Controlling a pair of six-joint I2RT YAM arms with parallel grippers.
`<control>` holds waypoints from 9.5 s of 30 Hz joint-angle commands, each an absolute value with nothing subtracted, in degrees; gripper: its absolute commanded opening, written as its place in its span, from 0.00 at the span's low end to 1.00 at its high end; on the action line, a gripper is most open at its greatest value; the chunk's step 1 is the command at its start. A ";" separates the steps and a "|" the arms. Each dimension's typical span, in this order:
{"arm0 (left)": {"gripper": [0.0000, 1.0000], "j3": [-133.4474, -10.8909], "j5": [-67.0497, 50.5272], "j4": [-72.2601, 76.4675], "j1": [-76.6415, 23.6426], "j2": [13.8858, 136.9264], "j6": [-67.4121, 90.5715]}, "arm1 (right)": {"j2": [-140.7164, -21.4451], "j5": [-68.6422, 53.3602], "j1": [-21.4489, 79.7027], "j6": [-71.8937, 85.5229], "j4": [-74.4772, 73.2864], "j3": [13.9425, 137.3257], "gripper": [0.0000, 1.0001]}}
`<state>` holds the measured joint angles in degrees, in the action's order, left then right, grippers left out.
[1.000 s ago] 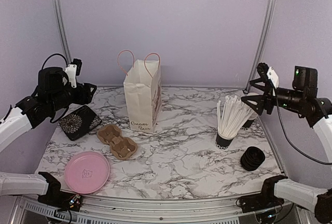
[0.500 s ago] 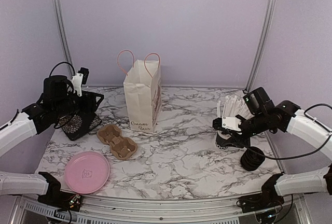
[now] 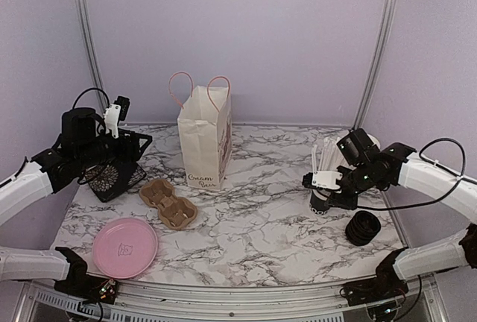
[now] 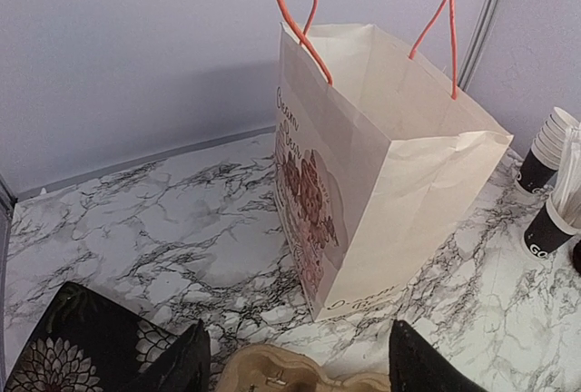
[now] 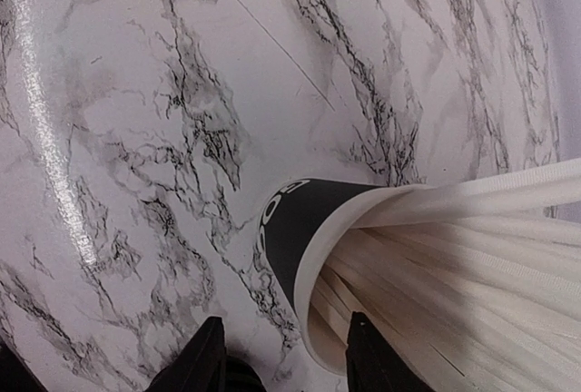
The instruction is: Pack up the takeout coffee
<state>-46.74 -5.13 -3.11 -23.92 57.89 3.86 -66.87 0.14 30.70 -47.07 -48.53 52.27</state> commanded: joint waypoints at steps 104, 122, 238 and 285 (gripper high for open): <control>0.72 -45.51 -8.99 -2.02 -25.75 56.68 4.34 | -84.47 -5.52 -1.68 -30.98 -55.25 83.50 0.43; 0.72 -45.49 -9.03 -2.02 -26.06 56.90 4.16 | -89.52 -5.38 -1.68 -32.10 -54.76 86.64 0.17; 0.73 -46.07 -6.60 -4.13 -26.54 60.15 1.81 | -61.77 -13.18 35.30 -49.92 -49.91 57.91 0.35; 0.73 -46.93 -7.93 -5.18 -26.54 59.52 2.02 | -65.07 -2.51 11.43 -52.21 -72.11 49.93 0.48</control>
